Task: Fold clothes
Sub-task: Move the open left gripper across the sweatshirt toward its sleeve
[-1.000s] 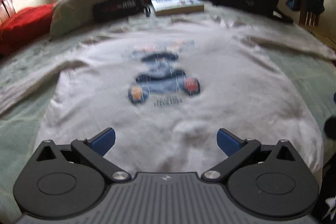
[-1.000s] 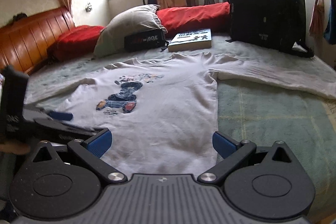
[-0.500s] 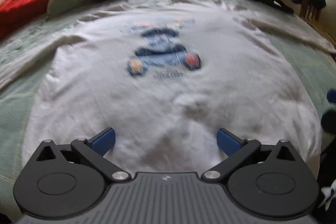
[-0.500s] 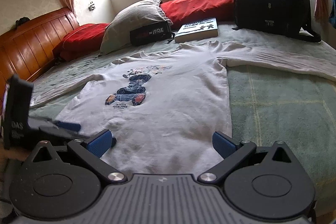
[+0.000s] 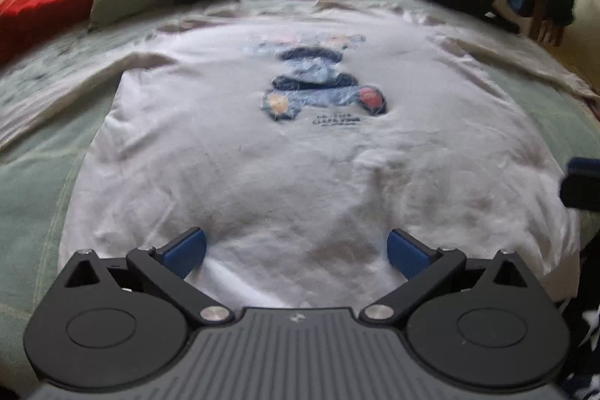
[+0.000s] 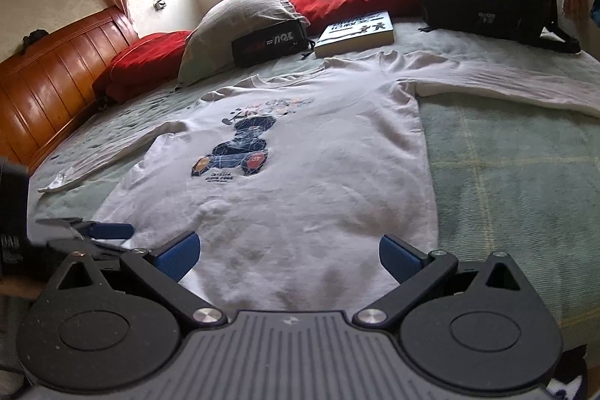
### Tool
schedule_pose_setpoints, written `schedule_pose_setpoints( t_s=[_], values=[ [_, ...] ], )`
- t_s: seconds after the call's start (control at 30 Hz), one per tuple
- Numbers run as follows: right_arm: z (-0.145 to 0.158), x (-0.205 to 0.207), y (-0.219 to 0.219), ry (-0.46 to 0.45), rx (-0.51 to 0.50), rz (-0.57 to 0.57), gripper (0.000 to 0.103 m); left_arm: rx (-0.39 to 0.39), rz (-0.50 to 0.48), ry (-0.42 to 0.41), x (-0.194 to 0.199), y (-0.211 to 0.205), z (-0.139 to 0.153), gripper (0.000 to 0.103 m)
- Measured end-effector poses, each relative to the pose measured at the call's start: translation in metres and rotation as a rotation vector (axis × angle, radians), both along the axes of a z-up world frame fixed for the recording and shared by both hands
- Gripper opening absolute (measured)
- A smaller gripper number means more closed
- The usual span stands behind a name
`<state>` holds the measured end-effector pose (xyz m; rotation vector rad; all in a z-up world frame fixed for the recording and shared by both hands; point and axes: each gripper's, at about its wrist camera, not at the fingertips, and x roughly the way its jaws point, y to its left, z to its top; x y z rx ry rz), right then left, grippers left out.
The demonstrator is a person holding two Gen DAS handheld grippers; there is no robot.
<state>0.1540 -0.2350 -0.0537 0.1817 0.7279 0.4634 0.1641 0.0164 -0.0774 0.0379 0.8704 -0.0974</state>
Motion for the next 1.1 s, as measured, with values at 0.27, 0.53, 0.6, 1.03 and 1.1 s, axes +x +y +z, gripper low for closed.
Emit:
schedule_pose_setpoints(
  t_s=[0.27, 0.53, 0.6, 1.03, 1.1],
  values=[
    [-0.001, 0.016, 0.024, 0.028, -0.026, 0.036, 0.103, -0.039, 0.008, 0.003, 0.003, 0.025, 0.005, 0.102],
    [-0.003, 0.038, 0.044, 0.062, -0.074, 0.035, 0.103, -0.028, -0.051, -0.101, 0.001, 0.059, 0.032, 0.102],
    [-0.002, 0.043, 0.052, 0.068, -0.074, 0.046, 0.103, -0.037, -0.041, -0.12, 0.014, 0.074, 0.039, 0.102],
    [-0.002, 0.069, 0.09, 0.091, -0.114, 0.054, 0.103, -0.163, -0.061, -0.038, 0.064, 0.105, 0.002, 0.102],
    [-0.003, 0.07, 0.09, 0.102, -0.105, 0.041, 0.103, -0.157, -0.053, -0.064, 0.055, 0.12, 0.011, 0.102]
  ],
)
